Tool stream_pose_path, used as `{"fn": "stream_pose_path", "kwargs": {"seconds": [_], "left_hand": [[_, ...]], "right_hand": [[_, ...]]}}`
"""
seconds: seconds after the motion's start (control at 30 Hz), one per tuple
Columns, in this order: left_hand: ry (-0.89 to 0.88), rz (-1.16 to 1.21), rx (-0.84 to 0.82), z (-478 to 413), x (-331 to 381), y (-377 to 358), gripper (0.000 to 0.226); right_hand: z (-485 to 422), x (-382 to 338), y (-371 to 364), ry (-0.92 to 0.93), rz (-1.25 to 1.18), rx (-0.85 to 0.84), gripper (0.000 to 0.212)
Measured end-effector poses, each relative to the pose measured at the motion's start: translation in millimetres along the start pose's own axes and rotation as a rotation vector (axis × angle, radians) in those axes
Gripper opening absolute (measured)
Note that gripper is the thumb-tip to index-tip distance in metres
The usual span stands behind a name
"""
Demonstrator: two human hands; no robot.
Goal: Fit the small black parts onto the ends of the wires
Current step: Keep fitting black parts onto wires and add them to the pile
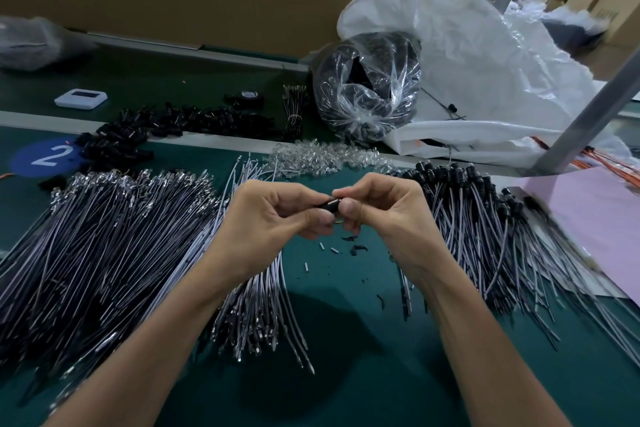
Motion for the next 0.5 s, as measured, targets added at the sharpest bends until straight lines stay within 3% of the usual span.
{"fn": "stream_pose_path", "kwargs": {"seconds": [0.1, 0.2, 0.3, 0.5], "left_hand": [[0.015, 0.132, -0.062, -1, 2, -5, 0.027], [0.0, 0.17, -0.072, 2, 6, 1, 0.035], [-0.036, 0.164, 0.196, 5, 10, 23, 0.036], [0.018, 0.25, 0.712, 17, 2, 57, 0.034]], "right_hand": [[2, -7, -1, 0.002, -0.018, -0.052, 0.003], [11, -24, 19, 0.014, -0.192, -0.061, 0.012], [28, -47, 59, 0.127, -0.37, 0.029, 0.017], [53, -78, 160, 0.179, -0.239, 0.222, 0.023]]}}
Point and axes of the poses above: each hand's wrist, its own z-axis away from the middle knuckle, its own y-axis out of the back of the hand, x = y × z, the point moved 4 cm from there along -z, towards the middle knuckle, and after that the axes turned 12 degrees about -x, right-handed, at the moved point
